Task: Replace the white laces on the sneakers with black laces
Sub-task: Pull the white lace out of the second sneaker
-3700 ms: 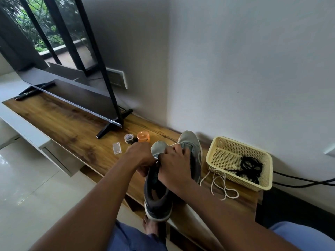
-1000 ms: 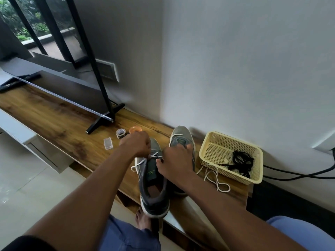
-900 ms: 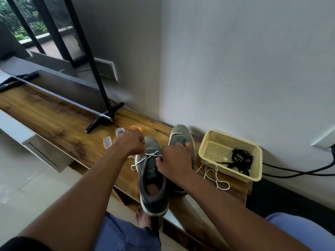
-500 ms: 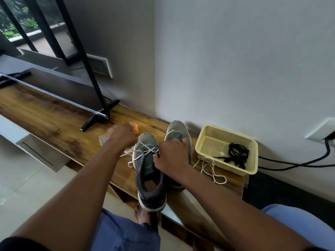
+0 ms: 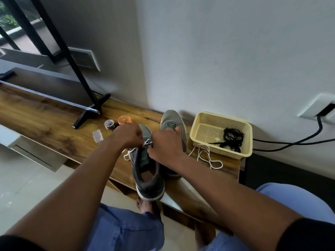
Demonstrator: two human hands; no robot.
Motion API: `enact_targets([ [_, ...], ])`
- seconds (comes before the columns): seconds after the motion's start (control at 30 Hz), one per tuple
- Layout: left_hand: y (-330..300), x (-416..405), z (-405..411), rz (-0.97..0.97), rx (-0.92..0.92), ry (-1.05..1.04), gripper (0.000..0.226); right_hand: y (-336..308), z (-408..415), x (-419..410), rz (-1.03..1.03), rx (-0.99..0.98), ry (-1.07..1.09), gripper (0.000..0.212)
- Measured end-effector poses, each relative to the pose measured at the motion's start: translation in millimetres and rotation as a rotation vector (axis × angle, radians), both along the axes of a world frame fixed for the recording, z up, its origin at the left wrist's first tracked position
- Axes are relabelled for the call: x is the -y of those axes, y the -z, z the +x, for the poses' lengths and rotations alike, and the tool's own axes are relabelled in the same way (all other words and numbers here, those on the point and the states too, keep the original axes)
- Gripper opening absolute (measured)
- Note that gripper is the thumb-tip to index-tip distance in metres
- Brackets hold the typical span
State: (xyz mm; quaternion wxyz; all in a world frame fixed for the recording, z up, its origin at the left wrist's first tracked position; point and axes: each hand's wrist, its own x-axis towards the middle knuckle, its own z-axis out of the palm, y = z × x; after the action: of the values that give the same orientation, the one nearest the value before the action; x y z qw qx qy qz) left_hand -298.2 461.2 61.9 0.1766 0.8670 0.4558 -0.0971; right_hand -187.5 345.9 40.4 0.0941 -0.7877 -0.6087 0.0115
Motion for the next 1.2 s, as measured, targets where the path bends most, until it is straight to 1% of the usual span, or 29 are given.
enact_targets([
  [0.07,-0.8,0.3,0.4,0.069,0.008,-0.021,0.012,-0.9,0.2,-0.1,-0.008,0.005,0.002,0.022],
  [0.13,-2.7,-1.8,-3.0,0.121,0.033,-0.109,0.015,-1.6,0.0,-0.8,-0.011,0.006,0.004,0.021],
  [0.23,-11.7,-13.8,-19.3,0.244,0.103,-0.398,0.009,-1.9,-0.1,-0.8,-0.012,0.004,0.007,0.021],
  [0.3,-14.6,-19.4,-30.1,0.315,0.038,-0.517,0.02,-2.2,0.6,-1.2,-0.014,0.006,0.01,0.022],
  [0.33,-14.2,-19.6,-31.7,0.32,0.0,-0.511,0.022,-2.4,0.5,-1.2,-0.015,0.008,0.011,0.022],
  [0.37,-13.0,-18.1,-30.1,0.286,-0.02,-0.459,0.021,-2.5,0.3,-1.1,-0.014,0.01,0.011,0.022],
  [0.47,-7.8,-11.8,-19.2,0.098,0.012,-0.142,0.017,-2.1,-0.5,-0.8,-0.014,-0.003,0.007,0.021],
  [0.53,-6.3,-6.7,-13.3,-0.012,0.042,-0.024,0.013,-3.0,0.1,-0.7,-0.012,-0.02,0.003,0.019],
  [0.6,-1.6,-2.9,-7.4,-0.018,-0.011,0.044,0.015,-3.7,0.9,-0.2,-0.015,-0.036,0.0,0.017],
  [0.67,2.0,-1.4,-4.6,0.04,-0.035,0.043,0.019,-3.3,0.4,-0.1,-0.012,-0.035,0.0,0.017],
  [0.73,0.5,-4.7,-7.4,0.051,0.016,-0.025,0.016,-2.5,-0.2,-0.9,-0.009,-0.023,0.003,0.019],
  [0.8,-2.7,-10.9,-14.7,0.036,0.092,-0.142,0.018,-2.8,0.2,-2.7,-0.001,-0.016,0.005,0.024],
  [0.9,-6.7,-13.8,-20.4,0.092,0.152,-0.344,0.005,-4.4,-1.7,-4.6,0.024,-0.019,-0.008,0.04],
  [0.93,-6.0,-12.2,-19.0,0.116,0.145,-0.374,0.008,-5.0,-4.1,-4.6,0.026,-0.022,-0.016,0.046],
  [1.0,-3.0,-7.7,-13.1,0.133,0.135,-0.379,0.014,-4.9,-8.6,-3.4,0.034,-0.01,-0.028,0.049],
  [1.07,-2.0,-5.8,-8.8,0.094,0.124,-0.335,0.012,-4.0,-10.4,-1.2,0.032,0.011,-0.022,0.048],
  [1.13,-3.4,-9.0,-10.3,-0.012,0.06,-0.246,0.004,-1.4,-9.5,1.1,0.038,0.029,-0.017,0.045],
  [1.2,-3.8,-13.2,-13.8,-0.145,0.02,-0.179,0.005,1.0,-8.2,2.5,0.056,0.059,-0.006,0.04],
])
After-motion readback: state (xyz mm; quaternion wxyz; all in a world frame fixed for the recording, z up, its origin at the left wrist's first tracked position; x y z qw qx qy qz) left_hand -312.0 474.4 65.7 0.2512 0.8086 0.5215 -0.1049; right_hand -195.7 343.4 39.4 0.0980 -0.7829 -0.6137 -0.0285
